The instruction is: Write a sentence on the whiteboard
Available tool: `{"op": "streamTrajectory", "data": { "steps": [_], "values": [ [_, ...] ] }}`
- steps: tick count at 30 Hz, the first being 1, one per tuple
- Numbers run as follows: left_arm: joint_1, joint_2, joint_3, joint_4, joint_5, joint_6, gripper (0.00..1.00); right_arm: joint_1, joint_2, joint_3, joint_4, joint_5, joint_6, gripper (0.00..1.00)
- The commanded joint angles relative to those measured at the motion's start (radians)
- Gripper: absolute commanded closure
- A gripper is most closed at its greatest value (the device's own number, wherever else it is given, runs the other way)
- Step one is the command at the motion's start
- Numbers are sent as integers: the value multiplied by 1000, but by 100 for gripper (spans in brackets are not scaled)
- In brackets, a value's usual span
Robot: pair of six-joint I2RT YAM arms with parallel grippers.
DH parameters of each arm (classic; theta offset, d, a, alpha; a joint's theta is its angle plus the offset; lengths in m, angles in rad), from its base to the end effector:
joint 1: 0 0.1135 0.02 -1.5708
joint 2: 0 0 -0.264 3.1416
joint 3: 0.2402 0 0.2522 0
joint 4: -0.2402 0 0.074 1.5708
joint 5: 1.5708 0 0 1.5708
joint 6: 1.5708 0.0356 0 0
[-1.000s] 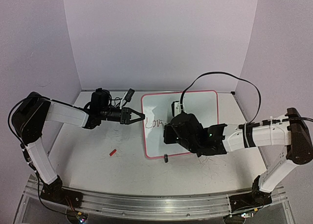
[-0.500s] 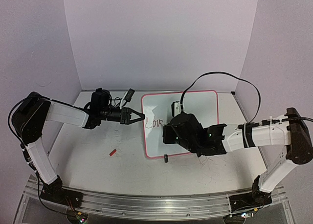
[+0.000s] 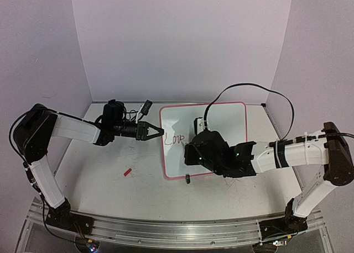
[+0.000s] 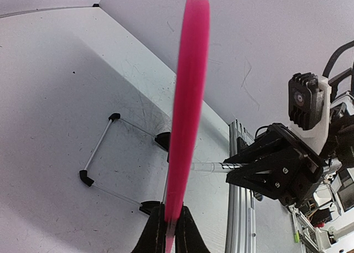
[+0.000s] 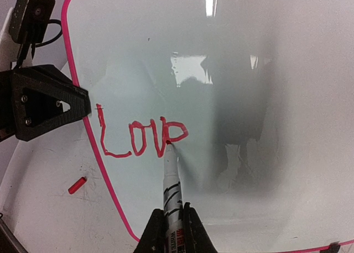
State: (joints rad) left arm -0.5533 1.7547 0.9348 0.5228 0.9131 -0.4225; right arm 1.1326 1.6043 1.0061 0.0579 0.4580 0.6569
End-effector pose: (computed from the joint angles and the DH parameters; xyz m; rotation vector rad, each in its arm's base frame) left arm 0.3007 -0.2188 0.2069 0.8174 1.8610 -1.4913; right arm 0.1653 0.3156 0.2345 -0.2245 2.0974 0.6187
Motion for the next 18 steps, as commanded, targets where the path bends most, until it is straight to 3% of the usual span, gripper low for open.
{"op": "streamTrajectory", "data": {
  "steps": [1, 18],
  "values": [
    [-17, 0, 28, 5, 58, -18, 100, -2, -13, -23, -39, 17, 16, 100],
    [-18, -1, 26, 5, 60, -18, 100, -2, -24, -25, -56, 38, 31, 100]
  ]
}}
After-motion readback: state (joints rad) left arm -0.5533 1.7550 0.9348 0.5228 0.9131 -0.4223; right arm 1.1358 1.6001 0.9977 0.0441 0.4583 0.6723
